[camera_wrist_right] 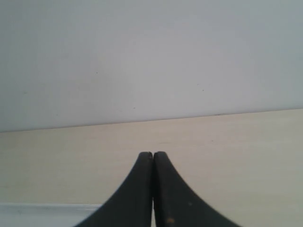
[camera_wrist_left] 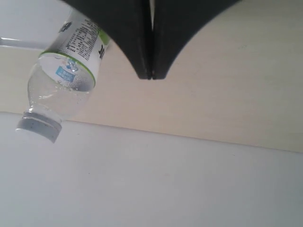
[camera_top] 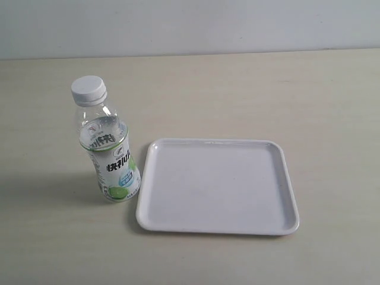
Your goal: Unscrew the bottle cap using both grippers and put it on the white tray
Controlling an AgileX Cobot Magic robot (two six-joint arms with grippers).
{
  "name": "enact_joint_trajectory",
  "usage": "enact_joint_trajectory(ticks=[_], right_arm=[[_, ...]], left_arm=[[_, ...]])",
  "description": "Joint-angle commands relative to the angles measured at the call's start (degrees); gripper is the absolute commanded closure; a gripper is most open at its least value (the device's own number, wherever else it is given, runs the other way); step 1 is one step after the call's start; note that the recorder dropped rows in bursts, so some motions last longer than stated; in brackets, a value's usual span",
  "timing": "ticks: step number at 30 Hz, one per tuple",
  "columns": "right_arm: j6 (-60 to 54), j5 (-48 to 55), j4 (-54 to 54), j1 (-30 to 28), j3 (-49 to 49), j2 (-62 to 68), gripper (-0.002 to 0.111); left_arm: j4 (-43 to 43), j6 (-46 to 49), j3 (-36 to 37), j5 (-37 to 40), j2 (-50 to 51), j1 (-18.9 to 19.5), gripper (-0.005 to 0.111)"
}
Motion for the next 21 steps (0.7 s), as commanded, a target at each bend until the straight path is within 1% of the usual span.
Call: enact_joint_trajectory(ticks=[1,4,6,10,12,13,15,19,21], right_arm=[[0.0,-0.4,-0.5,-0.3,0.2,-0.3,0.108],[0.0,-0.4,-0.5,-0.3,0.2,-0.3,0.108],[0.0,-0.4,-0.5,-0.3,0.2,-0.3,0.108],[0.0,-0.4,-0.5,-0.3,0.2,-0.3,0.108],[0.0,-0.4,-0.5,-0.3,0.2,-0.3,0.108],[0.0,-0.4,-0.5,-0.3,0.2,-0.3,0.108],[0.0,-0.4,-0.5,-0.3,0.2,-0.3,0.108],[0.0,-0.4,-0.5,-0.3,0.2,-0.3,0.108],[0.0,-0.4,-0.5,-0.3,0.2,-0.3,0.108]], left_arm=[[-5.6,5.1,0.2,0.7,-0.3,-0.4,0.107],[-8.2,8.4,0.2,-1.2,-0.3,-0.4,0.107],[-8.8,6.4,0.2,-5.8,-0.3,-0.4,0.107],[-15.6,-7.0,0.2,-17.2,-0.3,-0.3,0.107],[-16.0,-13.6,0.2,-21.1,-0.3,-0.3,0.107],[-15.9,-15.2,0.2,-21.9,-0.3,-0.3,0.107],[-14.6,-15.1,-0.2,-21.6,-0.3,-0.3,0.107],[-11.3,-14.7,-6.1,-17.4,1.0,-0.3,0.107],[-8.2,-14.7,-9.3,-16.1,2.8,-0.3,0.107]])
